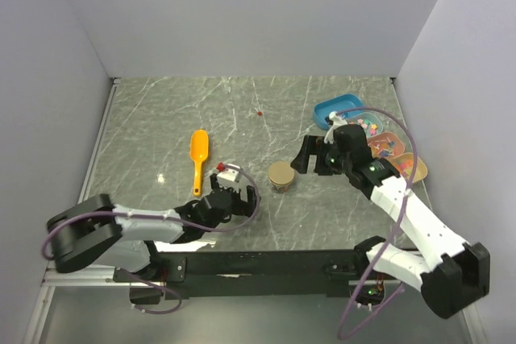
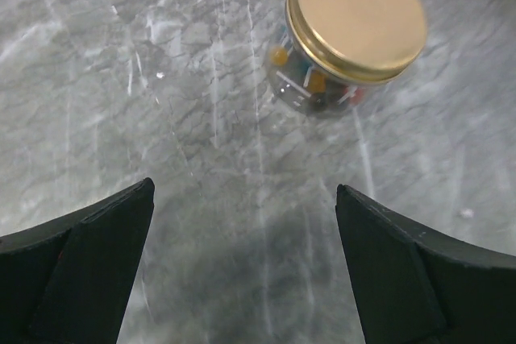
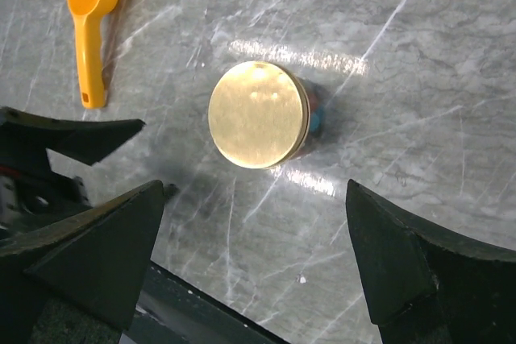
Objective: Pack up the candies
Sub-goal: Screw the bottle lid onto the packing bottle.
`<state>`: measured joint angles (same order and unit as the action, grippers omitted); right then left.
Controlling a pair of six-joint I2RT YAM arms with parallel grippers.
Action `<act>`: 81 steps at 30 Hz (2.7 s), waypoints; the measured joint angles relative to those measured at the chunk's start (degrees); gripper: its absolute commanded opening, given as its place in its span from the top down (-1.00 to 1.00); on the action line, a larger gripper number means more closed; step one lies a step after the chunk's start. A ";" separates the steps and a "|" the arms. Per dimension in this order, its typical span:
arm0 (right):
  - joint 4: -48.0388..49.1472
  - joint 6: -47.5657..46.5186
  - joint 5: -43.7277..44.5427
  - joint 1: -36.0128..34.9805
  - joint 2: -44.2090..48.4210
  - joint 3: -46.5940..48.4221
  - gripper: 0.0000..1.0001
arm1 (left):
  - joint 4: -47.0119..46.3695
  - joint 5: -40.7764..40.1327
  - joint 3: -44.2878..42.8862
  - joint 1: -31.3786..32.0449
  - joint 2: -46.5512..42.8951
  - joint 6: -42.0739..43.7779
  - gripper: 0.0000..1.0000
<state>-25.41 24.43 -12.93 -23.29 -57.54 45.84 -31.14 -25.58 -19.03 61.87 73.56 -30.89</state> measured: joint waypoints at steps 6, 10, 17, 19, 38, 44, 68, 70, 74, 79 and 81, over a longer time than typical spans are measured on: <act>0.83 0.57 -0.09 0.28 -9.46 4.96 -0.98 | -11.41 2.86 -1.88 0.11 14.10 8.76 -0.99; 0.94 1.29 -0.76 0.85 -13.53 6.97 -0.96 | -18.27 6.36 -3.26 0.09 21.33 14.19 -0.99; 1.05 1.46 -2.64 2.21 -19.89 10.12 -0.90 | -31.91 15.26 -6.34 -3.19 31.56 19.37 -0.99; 1.01 1.42 -3.08 2.69 -21.16 10.64 -0.90 | -35.69 17.27 -6.86 -4.50 34.05 20.15 -0.99; 0.61 0.46 -5.73 3.96 -27.04 11.96 -0.68 | -43.17 26.40 -14.16 -8.81 43.71 25.11 -0.99; 0.55 0.13 -6.14 3.96 -27.23 12.66 -0.65 | -43.04 28.30 -15.32 -8.85 44.50 25.86 -0.99; 0.55 -1.81 -7.41 3.91 -30.82 13.53 -0.08 | -41.38 31.43 -17.68 -9.18 45.46 26.82 -0.61; 0.55 -2.01 -7.04 3.58 -30.86 13.53 0.02 | -41.09 31.50 -17.88 -9.18 45.46 26.82 -0.61; 0.52 -2.43 -5.99 2.99 -31.36 13.53 0.09 | -40.30 31.71 -18.45 -9.18 45.46 26.86 -0.62; 0.24 -2.93 -4.55 2.01 -31.87 13.53 0.10 | -40.06 31.78 -18.58 -9.20 45.46 26.86 -0.61; 0.07 -3.08 -4.09 1.68 -31.91 13.53 0.12 | -40.00 31.80 -18.60 -9.22 45.46 26.86 -0.61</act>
<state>-25.34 21.34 -17.02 -21.61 -89.45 59.37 -71.13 6.22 -37.63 52.64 119.02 -4.03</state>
